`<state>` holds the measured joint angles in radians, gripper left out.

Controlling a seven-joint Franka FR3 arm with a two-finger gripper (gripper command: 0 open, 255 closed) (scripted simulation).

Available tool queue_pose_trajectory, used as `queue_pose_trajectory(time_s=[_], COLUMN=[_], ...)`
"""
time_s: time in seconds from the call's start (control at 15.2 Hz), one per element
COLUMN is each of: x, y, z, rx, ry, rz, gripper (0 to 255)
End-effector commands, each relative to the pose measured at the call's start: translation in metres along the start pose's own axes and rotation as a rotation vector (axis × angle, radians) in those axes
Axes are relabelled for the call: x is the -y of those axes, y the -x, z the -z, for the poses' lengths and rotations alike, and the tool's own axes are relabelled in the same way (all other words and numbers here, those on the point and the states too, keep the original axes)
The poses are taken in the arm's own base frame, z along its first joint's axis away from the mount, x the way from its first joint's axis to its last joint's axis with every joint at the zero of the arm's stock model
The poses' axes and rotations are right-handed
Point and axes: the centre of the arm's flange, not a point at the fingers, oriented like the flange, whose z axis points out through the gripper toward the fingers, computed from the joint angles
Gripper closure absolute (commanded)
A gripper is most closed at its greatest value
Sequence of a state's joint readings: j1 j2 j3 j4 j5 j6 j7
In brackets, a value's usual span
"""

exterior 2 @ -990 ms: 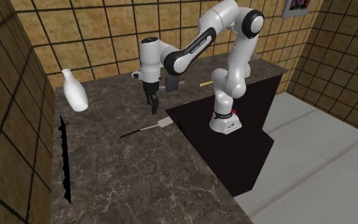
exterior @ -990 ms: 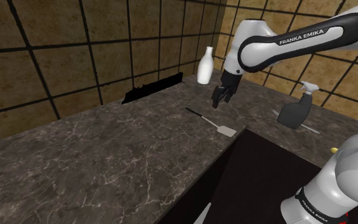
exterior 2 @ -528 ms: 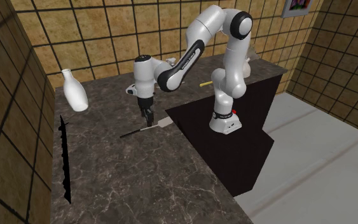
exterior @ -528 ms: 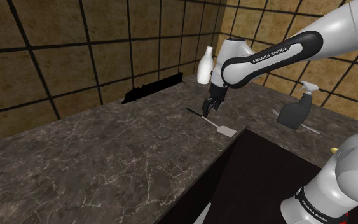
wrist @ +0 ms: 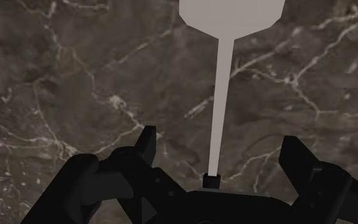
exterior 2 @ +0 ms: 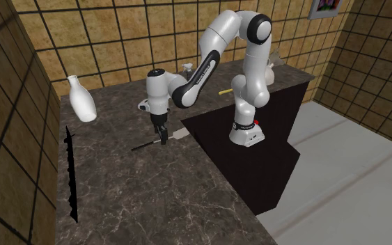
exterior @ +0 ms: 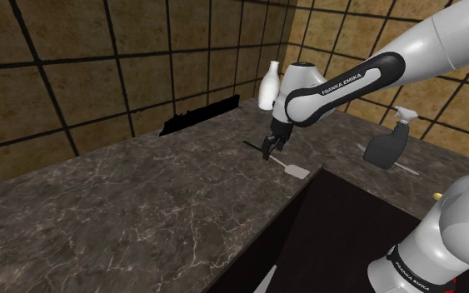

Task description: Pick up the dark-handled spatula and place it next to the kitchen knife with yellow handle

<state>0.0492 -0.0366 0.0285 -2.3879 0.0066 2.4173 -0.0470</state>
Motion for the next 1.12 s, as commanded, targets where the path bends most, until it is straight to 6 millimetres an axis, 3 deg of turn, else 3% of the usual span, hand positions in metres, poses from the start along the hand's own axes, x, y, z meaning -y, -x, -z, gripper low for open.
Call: queue_pose_trajectory(time_s=[0.0, 0.26, 0.33, 0.92, 1.06], x=[0.000, 0.000, 0.000, 0.000, 0.000], y=[0.000, 0.000, 0.000, 0.000, -0.001], z=[-0.001, -0.001, -0.001, -0.001, 0.010], rx=[0.000, 0.000, 0.000, 0.000, 0.000], ry=[0.000, 0.000, 0.000, 0.000, 0.000], rz=[0.000, 0.000, 0.000, 0.000, 0.000], gripper=[0, 0, 255, 255, 255])
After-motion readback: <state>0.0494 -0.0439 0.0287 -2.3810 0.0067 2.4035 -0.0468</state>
